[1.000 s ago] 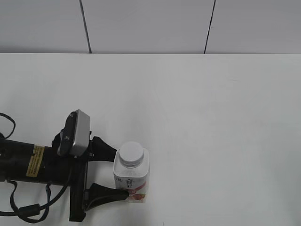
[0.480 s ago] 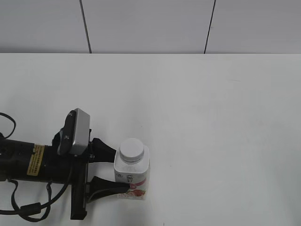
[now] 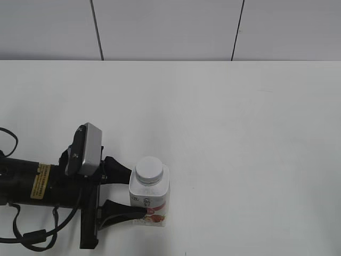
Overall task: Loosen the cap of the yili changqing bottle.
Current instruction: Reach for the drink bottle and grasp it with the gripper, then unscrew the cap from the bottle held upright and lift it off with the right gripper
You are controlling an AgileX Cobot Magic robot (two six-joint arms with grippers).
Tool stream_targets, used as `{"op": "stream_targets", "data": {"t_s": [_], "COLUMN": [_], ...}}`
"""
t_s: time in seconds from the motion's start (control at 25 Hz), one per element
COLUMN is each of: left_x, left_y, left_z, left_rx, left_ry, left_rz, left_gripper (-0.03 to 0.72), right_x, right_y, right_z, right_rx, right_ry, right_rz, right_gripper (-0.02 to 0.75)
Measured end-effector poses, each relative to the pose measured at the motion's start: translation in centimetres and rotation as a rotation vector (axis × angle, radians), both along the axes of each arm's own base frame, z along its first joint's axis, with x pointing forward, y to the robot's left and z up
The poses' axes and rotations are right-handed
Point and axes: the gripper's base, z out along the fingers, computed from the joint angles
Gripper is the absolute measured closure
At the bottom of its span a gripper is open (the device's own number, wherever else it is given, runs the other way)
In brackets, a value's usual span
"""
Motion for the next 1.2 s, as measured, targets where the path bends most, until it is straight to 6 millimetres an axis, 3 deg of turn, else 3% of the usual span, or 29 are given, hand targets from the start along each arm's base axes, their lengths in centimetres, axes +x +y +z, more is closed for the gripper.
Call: {"op": "stream_targets", "data": {"t_s": [1.0,1.2], "left_x": [0.0,0.0], "left_y": [0.0,0.0], "left_z": [0.0,0.0], "left_rx": [0.000,0.000], "left_ry": [0.000,0.000], "left_rz": [-0.002,-0.002], "left_gripper": [0.274,0.274], "right_x": [0.0,2.0], "right_y": [0.1,0.0], "right_z": [0.1,1.7], "right_rx": [0.015,0.009], "right_ry": [0.001,0.102], "right_rz": [0.004,-0.014], "right_gripper": [0.153,0.226]}}
